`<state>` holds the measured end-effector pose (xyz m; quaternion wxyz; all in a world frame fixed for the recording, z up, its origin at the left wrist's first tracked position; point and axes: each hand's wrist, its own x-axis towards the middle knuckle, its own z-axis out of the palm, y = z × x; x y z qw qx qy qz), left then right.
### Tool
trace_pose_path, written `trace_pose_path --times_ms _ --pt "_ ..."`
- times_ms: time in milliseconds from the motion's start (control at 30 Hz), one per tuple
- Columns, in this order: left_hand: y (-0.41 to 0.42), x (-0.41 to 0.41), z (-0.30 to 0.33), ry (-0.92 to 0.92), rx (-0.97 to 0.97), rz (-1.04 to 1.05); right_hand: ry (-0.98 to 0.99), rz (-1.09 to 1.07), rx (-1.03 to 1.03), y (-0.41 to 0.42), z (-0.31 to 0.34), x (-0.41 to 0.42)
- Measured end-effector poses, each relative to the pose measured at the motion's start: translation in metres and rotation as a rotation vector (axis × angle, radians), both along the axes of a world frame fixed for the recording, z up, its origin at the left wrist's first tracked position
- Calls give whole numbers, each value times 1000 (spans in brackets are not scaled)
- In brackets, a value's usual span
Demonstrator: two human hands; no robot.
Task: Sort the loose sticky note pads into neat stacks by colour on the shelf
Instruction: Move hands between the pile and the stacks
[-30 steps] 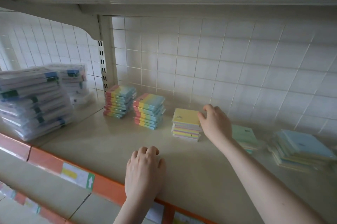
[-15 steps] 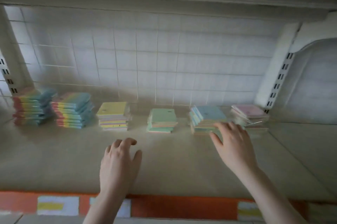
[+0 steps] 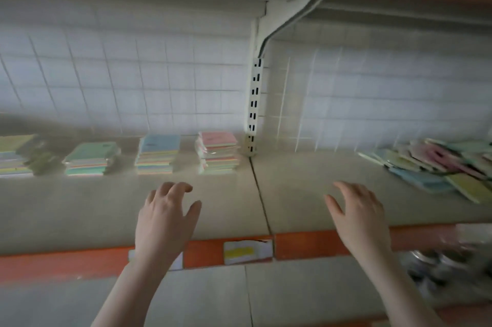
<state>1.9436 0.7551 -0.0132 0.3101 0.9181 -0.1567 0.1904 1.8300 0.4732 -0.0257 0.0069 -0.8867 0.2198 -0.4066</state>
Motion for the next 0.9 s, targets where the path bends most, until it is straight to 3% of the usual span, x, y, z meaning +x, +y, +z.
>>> trace_pose_path --times_ms 233,633,900 --pt "-99 -36 6 26 -9 -58 39 -17 39 -89 -1 -44" --pt "-277 -27 19 42 38 -329 55 -198 219 -224 5 -77" --pt "-377 -34 23 58 71 -285 -28 -164 78 -348 11 -88"
